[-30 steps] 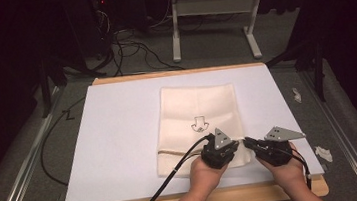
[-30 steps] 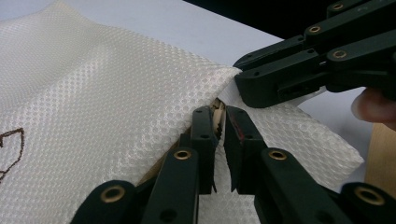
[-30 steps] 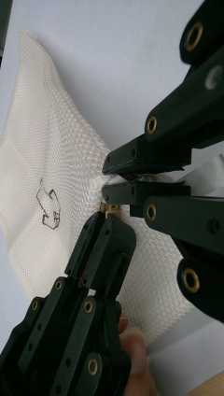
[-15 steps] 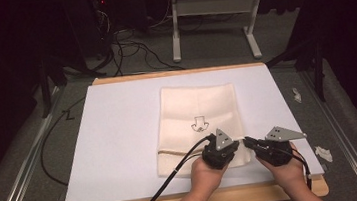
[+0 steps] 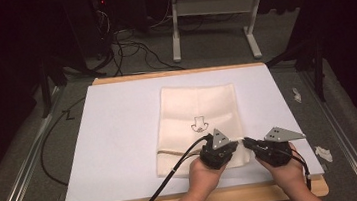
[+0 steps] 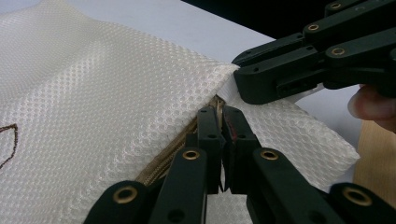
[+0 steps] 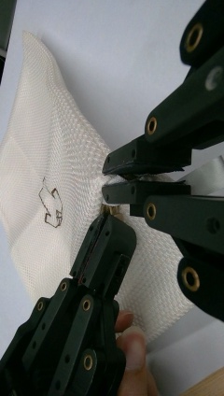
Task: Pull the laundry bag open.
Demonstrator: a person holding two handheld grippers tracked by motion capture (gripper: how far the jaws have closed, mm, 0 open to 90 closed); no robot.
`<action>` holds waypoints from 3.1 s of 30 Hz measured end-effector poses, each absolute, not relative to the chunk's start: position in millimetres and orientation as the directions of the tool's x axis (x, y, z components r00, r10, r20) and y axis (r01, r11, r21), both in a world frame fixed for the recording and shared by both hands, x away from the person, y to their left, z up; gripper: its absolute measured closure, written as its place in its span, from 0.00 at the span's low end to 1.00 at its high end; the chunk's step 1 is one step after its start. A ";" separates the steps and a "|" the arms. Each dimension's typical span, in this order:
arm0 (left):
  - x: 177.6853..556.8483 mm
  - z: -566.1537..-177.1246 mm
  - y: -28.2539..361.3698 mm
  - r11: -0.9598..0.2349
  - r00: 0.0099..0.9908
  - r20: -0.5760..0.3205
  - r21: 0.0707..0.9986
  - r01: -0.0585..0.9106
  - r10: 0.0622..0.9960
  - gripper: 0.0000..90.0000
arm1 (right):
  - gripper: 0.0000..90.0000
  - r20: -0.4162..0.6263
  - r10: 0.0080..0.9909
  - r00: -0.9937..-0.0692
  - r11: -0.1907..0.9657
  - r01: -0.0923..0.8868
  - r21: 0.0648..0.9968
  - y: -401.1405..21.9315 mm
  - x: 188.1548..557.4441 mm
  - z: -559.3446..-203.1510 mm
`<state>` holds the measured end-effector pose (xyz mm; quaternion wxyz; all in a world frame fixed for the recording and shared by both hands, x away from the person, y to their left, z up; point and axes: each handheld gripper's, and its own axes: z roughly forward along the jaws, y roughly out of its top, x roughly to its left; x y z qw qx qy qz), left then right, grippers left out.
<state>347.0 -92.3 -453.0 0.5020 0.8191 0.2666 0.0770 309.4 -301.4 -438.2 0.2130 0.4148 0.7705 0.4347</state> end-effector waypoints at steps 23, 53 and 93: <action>351.6 -457.1 -77.0 -0.353 0.841 -0.161 0.855 0.381 0.517 0.97 | 0.96 0.024 0.827 -0.562 0.280 0.448 0.849 -299.3 309.1 -437.6; 357.8 -462.7 -15.2 -0.327 0.785 -0.188 0.833 0.445 0.590 0.97 | 0.96 0.031 0.859 -0.512 0.245 0.463 0.852 -314.2 312.6 -434.3; 356.8 -470.2 124.2 -0.308 0.698 -0.174 0.805 0.507 0.694 0.97 | 0.95 0.062 0.877 -0.477 0.212 0.499 0.840 -332.7 316.8 -441.3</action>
